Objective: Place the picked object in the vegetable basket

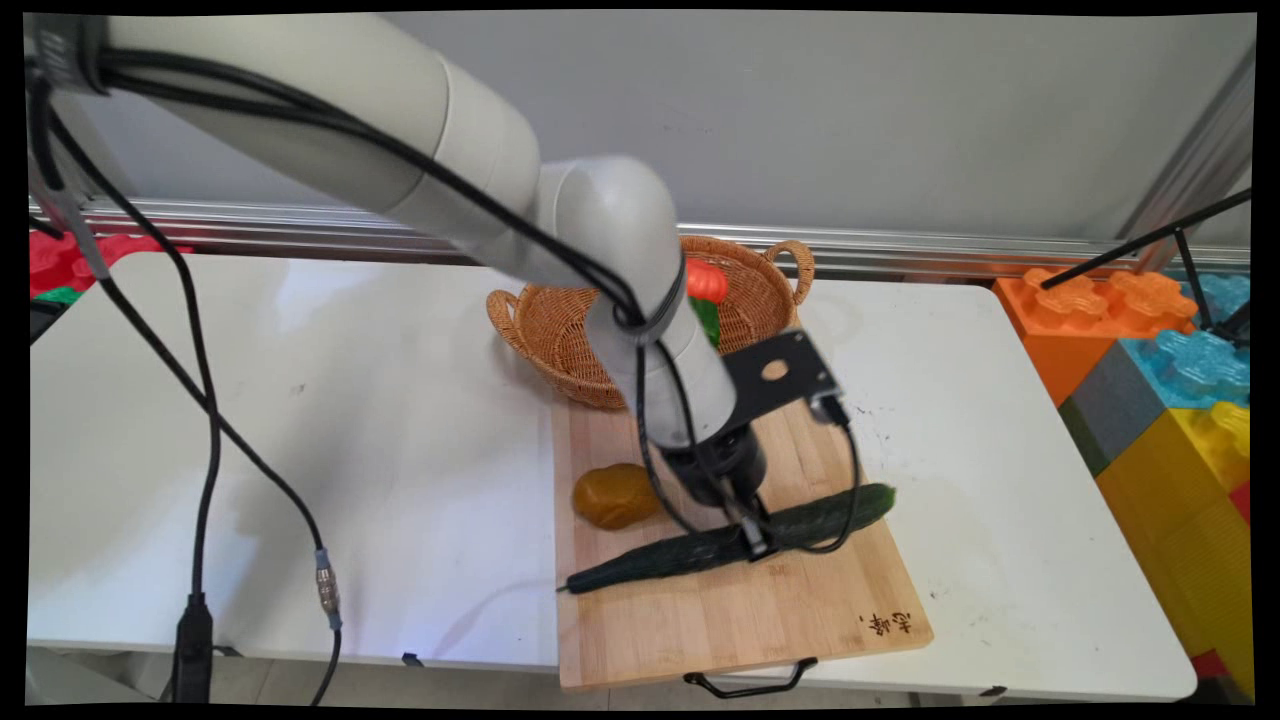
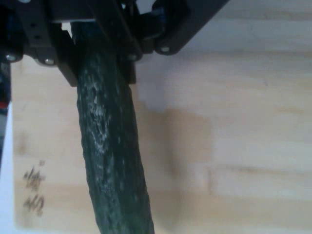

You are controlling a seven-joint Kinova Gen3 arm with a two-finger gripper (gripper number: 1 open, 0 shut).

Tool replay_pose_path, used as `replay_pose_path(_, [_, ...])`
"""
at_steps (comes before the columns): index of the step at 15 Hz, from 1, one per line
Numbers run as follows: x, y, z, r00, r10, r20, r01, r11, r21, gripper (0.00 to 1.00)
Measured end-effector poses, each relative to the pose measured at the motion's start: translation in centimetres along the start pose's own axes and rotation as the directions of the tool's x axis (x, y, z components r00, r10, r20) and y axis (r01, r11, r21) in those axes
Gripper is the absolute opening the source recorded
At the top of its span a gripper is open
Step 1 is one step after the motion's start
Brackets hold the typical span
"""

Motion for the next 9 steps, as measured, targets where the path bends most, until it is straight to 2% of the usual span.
replay_pose_path(5, [3.9,-0.4,-4.6,0.998,0.056,-0.029,-0.055,0.998,0.02,0.0])
replay_pose_path(9, [5.1,-1.9,-6.5,0.99,0.133,-0.036,-0.131,0.99,0.051,0.0])
